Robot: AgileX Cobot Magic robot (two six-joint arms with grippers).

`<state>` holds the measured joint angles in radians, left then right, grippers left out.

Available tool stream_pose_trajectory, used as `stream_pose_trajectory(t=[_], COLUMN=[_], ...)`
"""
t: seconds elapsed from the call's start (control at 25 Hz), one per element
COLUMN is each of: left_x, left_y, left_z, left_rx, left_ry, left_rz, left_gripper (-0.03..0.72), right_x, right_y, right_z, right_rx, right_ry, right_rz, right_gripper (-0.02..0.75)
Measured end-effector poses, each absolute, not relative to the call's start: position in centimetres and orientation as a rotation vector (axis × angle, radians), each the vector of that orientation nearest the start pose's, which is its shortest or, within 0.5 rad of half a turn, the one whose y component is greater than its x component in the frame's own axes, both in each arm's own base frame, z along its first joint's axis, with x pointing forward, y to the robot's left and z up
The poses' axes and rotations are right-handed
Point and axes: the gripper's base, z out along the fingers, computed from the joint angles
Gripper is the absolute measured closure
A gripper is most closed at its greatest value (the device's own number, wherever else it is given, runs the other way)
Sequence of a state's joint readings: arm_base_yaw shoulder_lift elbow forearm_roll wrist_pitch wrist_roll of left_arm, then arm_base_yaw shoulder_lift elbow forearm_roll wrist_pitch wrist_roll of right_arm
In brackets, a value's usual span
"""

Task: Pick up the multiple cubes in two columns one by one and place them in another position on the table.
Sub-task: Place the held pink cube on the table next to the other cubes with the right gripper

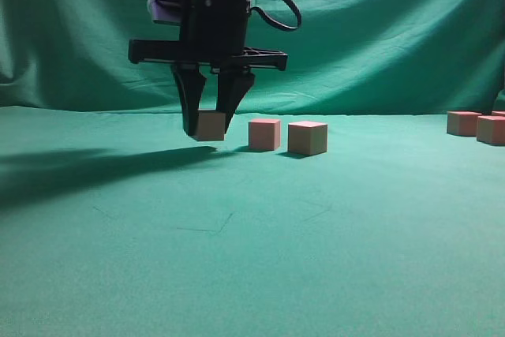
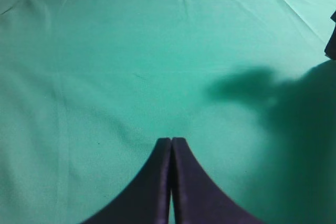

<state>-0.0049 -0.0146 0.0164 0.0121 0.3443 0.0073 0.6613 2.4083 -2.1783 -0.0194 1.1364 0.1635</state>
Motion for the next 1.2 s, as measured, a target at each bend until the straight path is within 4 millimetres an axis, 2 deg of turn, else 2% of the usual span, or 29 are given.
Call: stream_pose_trajectory(t=[0.52, 1.12, 1.16, 1.2], left_x=[5.3, 5.3, 5.3, 5.3], left_y=[0.01, 0.01, 0.01, 0.01], left_z=[17.74, 17.74, 17.74, 17.74], left_rx=[0.019, 0.019, 0.019, 0.019], left_ry=[1.83, 1.83, 1.83, 1.83], left_rz=[0.013, 0.013, 0.013, 0.013], left_gripper=[0.688, 0.688, 0.688, 0.688], right_x=[40.82, 40.83, 40.83, 40.83], right_y=[31.27, 31.26, 31.26, 31.26], right_z=[17.2, 17.2, 17.2, 17.2], right_rx=[-0.595, -0.594, -0.594, -0.594], right_ry=[2.813, 2.813, 2.813, 2.813], right_rz=[0.116, 0.115, 0.115, 0.115], right_gripper=[0.467, 0.467, 0.402, 0.372])
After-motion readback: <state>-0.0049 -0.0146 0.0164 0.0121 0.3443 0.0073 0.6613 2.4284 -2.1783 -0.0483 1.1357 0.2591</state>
